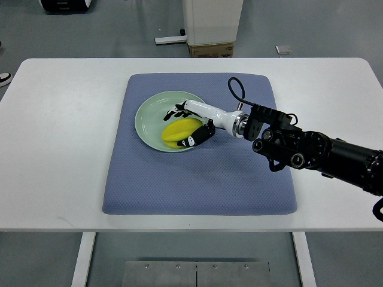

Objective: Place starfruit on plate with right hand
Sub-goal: 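Open the right hand and lift it away from the plate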

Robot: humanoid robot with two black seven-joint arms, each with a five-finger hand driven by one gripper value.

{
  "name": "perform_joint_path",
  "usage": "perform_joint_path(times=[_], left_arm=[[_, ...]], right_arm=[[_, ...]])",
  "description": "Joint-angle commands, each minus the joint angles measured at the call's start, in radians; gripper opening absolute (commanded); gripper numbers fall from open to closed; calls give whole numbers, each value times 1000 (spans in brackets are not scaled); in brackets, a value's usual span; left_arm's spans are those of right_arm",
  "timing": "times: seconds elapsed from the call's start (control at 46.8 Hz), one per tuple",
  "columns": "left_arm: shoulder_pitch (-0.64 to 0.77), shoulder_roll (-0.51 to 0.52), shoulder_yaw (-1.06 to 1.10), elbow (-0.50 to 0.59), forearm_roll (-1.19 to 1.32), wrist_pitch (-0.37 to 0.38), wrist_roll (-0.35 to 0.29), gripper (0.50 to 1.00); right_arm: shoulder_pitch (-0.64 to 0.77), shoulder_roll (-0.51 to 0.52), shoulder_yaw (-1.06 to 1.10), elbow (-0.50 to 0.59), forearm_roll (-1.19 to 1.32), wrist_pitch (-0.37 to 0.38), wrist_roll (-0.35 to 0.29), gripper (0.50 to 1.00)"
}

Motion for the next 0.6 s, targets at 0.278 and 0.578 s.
perform_joint_path(times=[0.278, 0.578], left_arm=[[0, 0, 1, 0, 0, 0, 0, 1000], [0, 0, 1, 0, 0, 0, 0, 1000]], right_arm=[[20, 0, 98, -3, 4, 6, -47, 1000], [17, -32, 264, -6, 38, 49, -64, 1000]])
